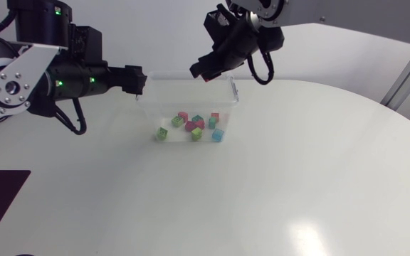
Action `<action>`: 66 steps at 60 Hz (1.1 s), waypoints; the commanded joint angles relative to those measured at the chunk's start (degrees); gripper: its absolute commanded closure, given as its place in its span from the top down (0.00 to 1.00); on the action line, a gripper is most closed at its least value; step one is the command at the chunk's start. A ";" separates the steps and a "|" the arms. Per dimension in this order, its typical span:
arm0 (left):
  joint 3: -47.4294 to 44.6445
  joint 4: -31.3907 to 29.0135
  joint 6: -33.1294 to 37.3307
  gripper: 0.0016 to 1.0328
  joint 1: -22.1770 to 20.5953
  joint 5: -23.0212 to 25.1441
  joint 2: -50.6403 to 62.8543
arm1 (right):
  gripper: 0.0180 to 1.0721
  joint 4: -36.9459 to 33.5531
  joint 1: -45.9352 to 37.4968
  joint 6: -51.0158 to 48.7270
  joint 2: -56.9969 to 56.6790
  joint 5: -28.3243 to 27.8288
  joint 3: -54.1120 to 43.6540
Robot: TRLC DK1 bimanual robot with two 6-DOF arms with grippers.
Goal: Place the duplo bricks in the container
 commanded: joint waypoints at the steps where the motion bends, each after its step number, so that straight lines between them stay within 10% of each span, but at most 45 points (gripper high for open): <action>1: -0.73 -0.96 1.05 0.95 0.82 -0.26 -1.52 | 0.25 -0.53 -0.51 1.99 5.30 0.18 3.81; 17: -1.87 -1.84 2.11 0.95 1.61 -0.26 -3.10 | 0.34 -0.53 -0.60 2.35 12.50 1.50 7.94; 34: -1.78 -3.86 2.46 0.95 1.61 -0.26 -4.86 | 0.95 -1.49 -0.60 2.79 8.55 4.05 6.19; 66: -6.35 -6.85 7.03 0.95 6.35 -2.37 -17.43 | 0.95 10.28 -2.88 2.26 -19.75 8.45 -22.55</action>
